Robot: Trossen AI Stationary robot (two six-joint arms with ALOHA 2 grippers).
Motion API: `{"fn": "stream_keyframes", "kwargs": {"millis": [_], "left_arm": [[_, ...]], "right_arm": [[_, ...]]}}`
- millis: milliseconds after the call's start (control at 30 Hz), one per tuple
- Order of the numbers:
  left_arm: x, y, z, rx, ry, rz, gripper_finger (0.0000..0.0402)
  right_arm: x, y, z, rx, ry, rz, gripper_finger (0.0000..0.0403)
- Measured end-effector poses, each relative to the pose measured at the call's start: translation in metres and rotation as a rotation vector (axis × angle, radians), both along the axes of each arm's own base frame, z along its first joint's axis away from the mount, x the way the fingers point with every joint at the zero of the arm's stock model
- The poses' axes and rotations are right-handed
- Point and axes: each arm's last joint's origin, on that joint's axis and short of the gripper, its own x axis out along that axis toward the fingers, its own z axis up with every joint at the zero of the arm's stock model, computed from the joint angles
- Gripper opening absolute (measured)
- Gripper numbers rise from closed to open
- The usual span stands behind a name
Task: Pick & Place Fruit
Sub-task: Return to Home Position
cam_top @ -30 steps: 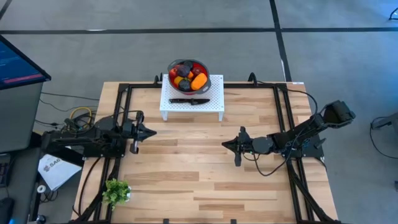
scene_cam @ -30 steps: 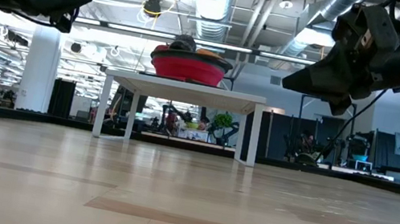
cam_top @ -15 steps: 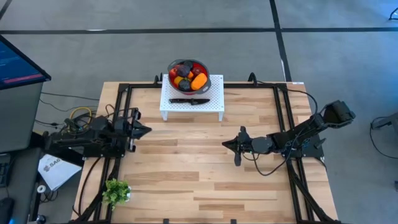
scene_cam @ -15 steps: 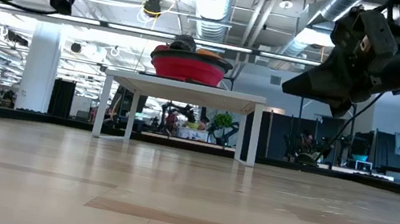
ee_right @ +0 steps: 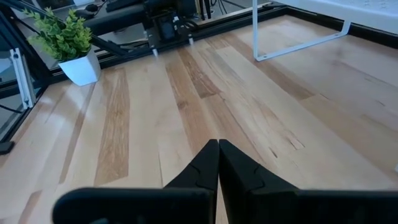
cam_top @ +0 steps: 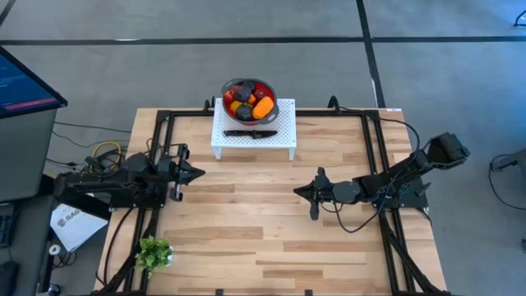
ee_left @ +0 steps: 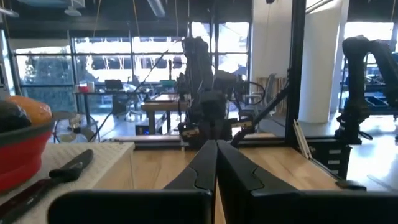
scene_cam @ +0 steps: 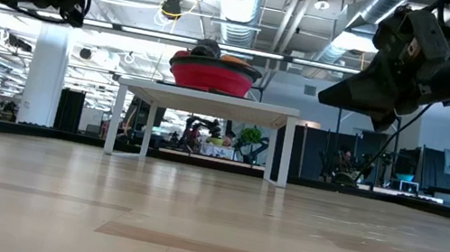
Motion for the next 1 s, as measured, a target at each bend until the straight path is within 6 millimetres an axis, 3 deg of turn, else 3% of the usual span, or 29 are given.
{"fn": "stream_keyframes", "kwargs": {"millis": [333, 800, 1000], "left_arm": [[0.006, 0.001, -0.032, -0.043, 0.342, 0.005, 0.0004], [0.011, 0.001, -0.042, -0.06, 0.453, 0.004, 0.0004], [0.009, -0.002, -0.037, -0.047, 0.401, -0.027, 0.0004]], "right_arm": [[0.0, 0.001, 0.0, 0.003, 0.0, 0.008, 0.0005], [0.0, 0.0, 0.0, 0.003, 0.0, 0.008, 0.0005], [0.0, 0.0, 0.0, 0.003, 0.0, 0.009, 0.0005]]}}
